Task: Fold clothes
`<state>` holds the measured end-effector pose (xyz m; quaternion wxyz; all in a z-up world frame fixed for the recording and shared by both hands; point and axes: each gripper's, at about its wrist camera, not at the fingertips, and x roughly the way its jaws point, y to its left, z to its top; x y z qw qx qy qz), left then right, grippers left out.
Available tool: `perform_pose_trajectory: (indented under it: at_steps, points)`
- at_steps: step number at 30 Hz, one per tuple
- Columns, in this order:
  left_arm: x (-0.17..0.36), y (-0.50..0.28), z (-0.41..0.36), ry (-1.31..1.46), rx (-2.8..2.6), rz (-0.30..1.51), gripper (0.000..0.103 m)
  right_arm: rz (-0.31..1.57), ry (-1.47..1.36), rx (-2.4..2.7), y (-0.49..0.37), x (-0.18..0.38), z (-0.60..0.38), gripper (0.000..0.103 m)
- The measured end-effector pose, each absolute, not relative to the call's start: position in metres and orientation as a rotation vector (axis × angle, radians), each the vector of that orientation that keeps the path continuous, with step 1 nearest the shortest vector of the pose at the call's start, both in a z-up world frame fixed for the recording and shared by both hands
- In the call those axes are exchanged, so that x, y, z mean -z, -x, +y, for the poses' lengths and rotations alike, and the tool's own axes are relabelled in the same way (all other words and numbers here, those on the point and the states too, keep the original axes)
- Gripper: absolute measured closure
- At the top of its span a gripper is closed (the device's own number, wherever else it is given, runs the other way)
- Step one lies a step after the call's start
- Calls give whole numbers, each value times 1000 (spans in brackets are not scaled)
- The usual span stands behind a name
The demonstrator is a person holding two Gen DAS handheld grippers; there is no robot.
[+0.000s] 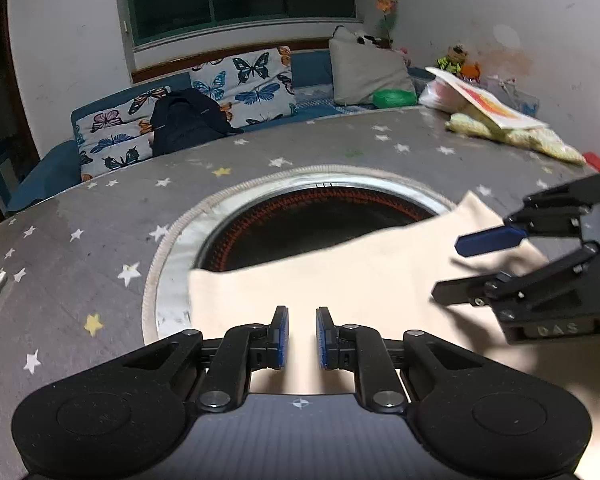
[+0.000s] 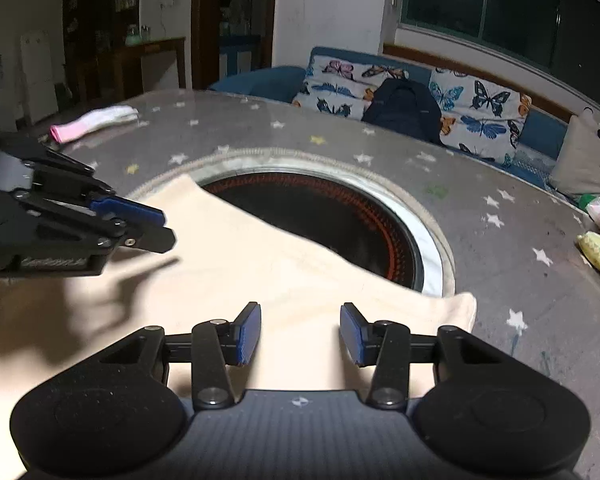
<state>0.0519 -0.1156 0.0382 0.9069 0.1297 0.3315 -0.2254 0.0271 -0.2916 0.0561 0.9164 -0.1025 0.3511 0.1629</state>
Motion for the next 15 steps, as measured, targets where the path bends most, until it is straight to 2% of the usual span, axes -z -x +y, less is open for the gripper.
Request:
perform_pose_trajectory:
  at_steps: [4,9,13,15]
  points:
    - [-30,-54,-113,-265,452,706,86,735,216,-283,-22,-55,-304,57]
    - [-30,-56,-112,-251,441,707,78,756,213,-239,-8,-56,-322,56]
    - [-33,-57,-113,-239,431,715,78,744,185,-233,9,-61,-326,55]
    - [-34,-52,-111,-237,430,717,74,728,166,-253,21,-66,-324,53]
